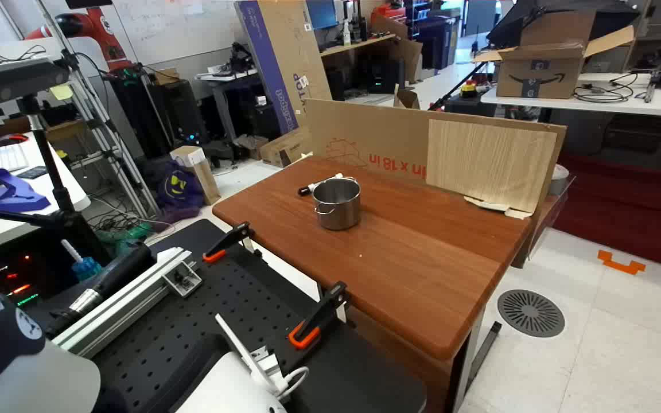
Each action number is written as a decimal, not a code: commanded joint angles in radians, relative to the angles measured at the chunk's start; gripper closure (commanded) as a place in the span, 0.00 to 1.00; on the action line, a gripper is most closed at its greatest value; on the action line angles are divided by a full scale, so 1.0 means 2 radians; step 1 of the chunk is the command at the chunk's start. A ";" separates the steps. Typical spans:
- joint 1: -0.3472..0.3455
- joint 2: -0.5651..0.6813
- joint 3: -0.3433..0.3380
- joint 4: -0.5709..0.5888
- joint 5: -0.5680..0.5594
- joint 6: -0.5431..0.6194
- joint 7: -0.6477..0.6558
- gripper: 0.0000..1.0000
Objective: Place the marker inside the silver pot
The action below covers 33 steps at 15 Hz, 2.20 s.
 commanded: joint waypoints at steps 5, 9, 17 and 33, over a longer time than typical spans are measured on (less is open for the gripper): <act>-0.002 0.002 0.002 0.002 0.010 0.006 0.003 0.00; -0.004 0.012 0.028 -0.005 0.071 0.054 0.075 0.00; 0.006 0.075 0.113 -0.004 0.125 0.180 0.199 0.00; 0.063 0.341 0.182 0.099 0.007 0.366 0.365 0.00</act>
